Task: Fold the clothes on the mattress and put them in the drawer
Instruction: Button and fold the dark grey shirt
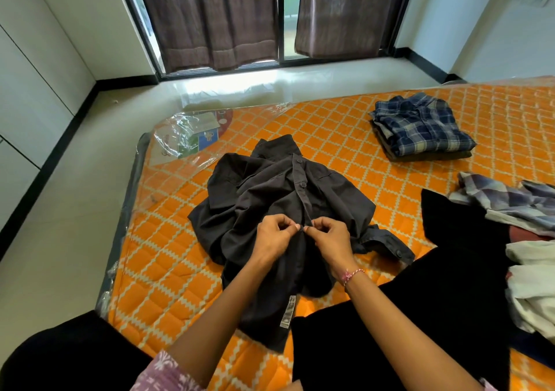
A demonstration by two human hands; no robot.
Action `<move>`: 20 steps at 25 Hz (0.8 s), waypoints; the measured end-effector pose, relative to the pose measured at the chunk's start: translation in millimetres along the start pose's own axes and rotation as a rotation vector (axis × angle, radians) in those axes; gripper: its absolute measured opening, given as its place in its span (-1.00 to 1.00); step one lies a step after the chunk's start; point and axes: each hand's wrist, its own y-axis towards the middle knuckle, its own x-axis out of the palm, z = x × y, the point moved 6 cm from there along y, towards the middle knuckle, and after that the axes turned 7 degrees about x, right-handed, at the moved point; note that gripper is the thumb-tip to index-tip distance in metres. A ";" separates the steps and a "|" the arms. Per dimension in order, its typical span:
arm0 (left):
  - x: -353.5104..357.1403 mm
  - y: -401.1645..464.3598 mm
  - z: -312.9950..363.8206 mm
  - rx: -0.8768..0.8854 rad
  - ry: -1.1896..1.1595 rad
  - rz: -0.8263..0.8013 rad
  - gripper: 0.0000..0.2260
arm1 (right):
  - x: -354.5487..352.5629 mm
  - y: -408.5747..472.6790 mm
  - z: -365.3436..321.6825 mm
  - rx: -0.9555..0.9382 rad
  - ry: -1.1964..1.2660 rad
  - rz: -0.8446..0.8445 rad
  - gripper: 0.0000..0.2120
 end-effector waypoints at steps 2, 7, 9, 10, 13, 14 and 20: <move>-1.6 -3.0 4.8 0.007 -0.022 -0.005 -0.89 | 0.0 -5.1 0.0 -0.013 0.052 0.021 -0.73; -0.1 -8.5 11.9 0.019 -0.001 0.085 -0.88 | 2.3 -13.2 -1.2 0.009 0.092 0.013 -0.82; 1.2 -8.5 12.0 -0.005 -0.043 0.090 -0.87 | 0.7 -11.2 -1.8 0.125 0.218 -0.033 -0.80; 1.7 -8.4 12.3 -0.023 -0.082 0.090 -0.85 | 0.5 -10.8 -2.8 0.185 0.281 -0.079 -0.79; 3.9 -5.7 16.2 -0.080 -0.224 0.070 -0.83 | -3.4 -8.7 -18.6 0.138 0.207 -0.164 -0.83; 3.2 -3.7 17.8 -0.097 -0.264 0.071 -0.83 | -4.6 -7.3 -27.3 0.074 0.134 -0.155 -0.86; -18.6 4.4 30.7 -0.038 -0.382 0.142 -0.85 | 3.3 -1.3 -85.8 -0.325 -0.429 0.002 -0.91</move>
